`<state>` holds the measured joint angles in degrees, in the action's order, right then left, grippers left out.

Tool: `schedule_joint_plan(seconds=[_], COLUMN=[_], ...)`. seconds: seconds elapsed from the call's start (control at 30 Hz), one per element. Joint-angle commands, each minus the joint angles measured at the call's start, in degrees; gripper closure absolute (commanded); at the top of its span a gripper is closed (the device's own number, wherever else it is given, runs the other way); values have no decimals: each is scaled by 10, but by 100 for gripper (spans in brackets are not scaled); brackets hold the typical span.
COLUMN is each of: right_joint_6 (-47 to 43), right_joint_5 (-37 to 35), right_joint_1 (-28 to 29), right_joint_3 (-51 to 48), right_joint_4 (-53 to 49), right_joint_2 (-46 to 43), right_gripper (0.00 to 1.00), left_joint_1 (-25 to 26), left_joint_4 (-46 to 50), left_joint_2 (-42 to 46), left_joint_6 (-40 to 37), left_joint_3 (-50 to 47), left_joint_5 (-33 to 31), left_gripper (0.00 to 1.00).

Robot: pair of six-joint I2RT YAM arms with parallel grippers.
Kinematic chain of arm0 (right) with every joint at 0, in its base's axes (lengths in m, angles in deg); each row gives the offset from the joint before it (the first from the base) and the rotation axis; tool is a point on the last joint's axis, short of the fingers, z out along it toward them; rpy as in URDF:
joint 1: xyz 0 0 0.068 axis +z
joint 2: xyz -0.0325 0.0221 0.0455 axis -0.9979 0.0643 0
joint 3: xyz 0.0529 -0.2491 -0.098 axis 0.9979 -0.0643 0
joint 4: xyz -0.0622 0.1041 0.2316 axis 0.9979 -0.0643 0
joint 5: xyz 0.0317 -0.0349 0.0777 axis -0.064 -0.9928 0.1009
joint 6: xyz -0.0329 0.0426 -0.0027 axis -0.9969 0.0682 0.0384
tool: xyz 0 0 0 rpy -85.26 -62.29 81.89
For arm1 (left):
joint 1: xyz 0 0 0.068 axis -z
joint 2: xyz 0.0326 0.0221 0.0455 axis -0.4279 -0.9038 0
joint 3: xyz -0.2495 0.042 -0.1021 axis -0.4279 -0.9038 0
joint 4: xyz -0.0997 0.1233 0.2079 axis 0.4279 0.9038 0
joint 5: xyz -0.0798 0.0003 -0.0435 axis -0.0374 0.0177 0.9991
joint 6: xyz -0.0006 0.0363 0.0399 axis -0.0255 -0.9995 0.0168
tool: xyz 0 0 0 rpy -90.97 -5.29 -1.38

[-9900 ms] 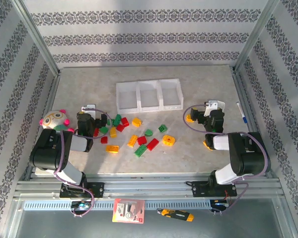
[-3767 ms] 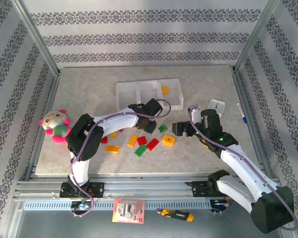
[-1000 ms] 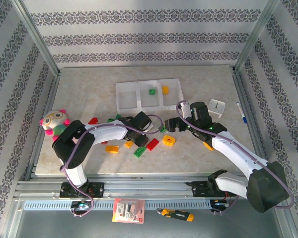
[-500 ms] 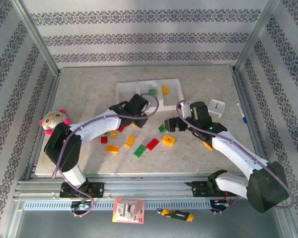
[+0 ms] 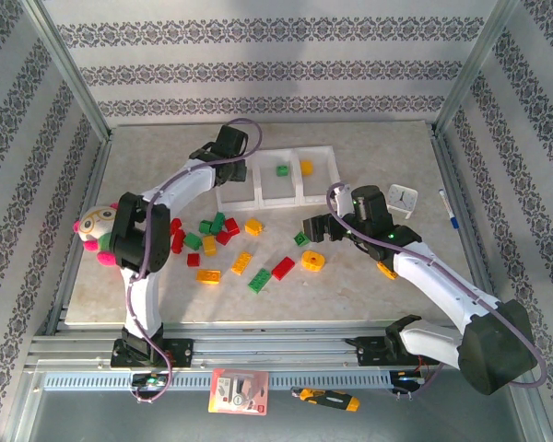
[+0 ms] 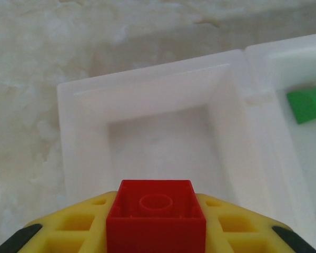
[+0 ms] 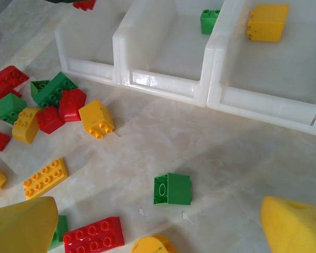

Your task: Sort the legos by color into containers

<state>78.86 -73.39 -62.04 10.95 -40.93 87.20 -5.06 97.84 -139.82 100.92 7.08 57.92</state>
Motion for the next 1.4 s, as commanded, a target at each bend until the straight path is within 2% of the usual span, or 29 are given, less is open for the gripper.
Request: schedule_joint_plan(seconds=[0.0,0.07,0.13,0.17,0.23,0.47,0.57,0.67,0.8,0.9,1.1,1.37], right_joint_6=[1,-1,-5,-9,-23,-86,-109,-122,-94,-81,-90,-79], right_joint_5=[-9,-14,-21,-26,-36,-56,-50,-55,-65,-78,-52,-72], right_joint_1=[5,5,5,5,5,14,25,44,54,54,65,113], right_joint_3=[17,18,20,23,32,73,86,97,97,92,70,117], right_joint_4=[-4,-11,-24,-35,-66,-175,-208,-230,-225,-221,-220,-256], right_joint_2=[-6,-11,-16,-18,-18,2,30,66,100,106,117,213], right_gripper=[2,2,2,2,2,2,2,2,2,2,2,2], left_joint_1=[-3,-3,-3,-3,-1,5,11,14,14,15,15,14], left_joint_4=[40,38,24,15,-12,-91,-107,-103,-98,-108,-128,-120], left_joint_2=[-22,-20,-3,9,39,173,238,291,336,356,387,430], left_joint_6=[2,-13,-25,-34,-65,-213,-282,-312,-315,-314,-340,-371], left_joint_3=[53,59,48,40,10,-128,-201,-255,-307,-335,-386,-433], left_joint_5=[16,22,30,36,63,212,274,289,289,302,332,375], left_gripper=[67,50,28,22,18,9,2,1,1,1,1,1])
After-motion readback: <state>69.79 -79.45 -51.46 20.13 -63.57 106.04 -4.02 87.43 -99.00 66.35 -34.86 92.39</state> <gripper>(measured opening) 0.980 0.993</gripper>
